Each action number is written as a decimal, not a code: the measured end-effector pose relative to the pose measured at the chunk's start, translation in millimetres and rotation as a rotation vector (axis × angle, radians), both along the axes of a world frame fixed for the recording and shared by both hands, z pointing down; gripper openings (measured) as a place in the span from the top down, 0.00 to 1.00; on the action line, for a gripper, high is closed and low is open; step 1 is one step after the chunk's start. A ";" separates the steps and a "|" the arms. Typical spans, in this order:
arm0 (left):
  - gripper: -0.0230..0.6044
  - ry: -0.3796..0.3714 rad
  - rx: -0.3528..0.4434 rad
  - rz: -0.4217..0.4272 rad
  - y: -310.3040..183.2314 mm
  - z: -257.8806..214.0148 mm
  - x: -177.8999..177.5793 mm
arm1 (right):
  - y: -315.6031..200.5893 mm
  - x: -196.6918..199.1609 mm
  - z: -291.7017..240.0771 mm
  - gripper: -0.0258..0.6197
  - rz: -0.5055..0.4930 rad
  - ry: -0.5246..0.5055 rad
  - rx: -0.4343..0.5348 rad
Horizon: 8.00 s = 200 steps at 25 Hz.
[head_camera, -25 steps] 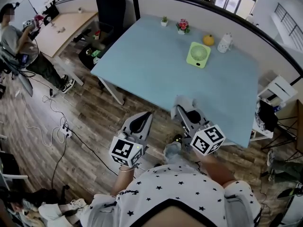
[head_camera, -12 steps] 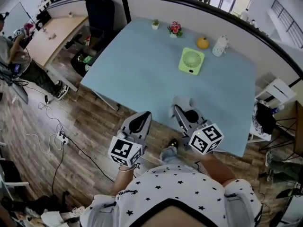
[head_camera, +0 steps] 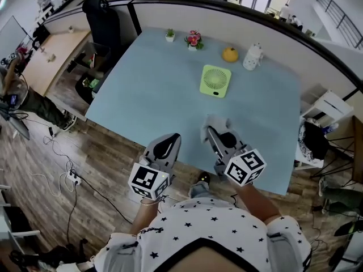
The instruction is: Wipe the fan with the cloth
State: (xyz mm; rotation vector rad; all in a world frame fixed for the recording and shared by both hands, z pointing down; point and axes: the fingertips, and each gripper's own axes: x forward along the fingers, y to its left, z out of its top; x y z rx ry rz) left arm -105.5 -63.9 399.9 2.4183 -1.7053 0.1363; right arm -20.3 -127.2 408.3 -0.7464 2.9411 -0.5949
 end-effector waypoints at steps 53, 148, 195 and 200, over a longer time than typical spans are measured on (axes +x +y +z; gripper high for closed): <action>0.91 0.047 -0.106 0.192 -210.5 44.4 -94.9 | -247.7 -78.7 94.4 0.88 0.343 0.312 -0.088; 0.91 0.044 -0.090 0.138 -186.7 36.3 -110.1 | -267.4 -34.8 140.8 0.88 0.456 0.376 -0.167; 0.91 0.031 -0.104 0.111 -183.3 36.6 -123.3 | -249.7 -83.0 186.5 0.88 0.328 0.536 -0.146; 0.91 0.031 -0.104 0.125 -184.0 36.5 -117.9 | -249.7 -69.0 187.3 0.88 0.354 0.539 -0.153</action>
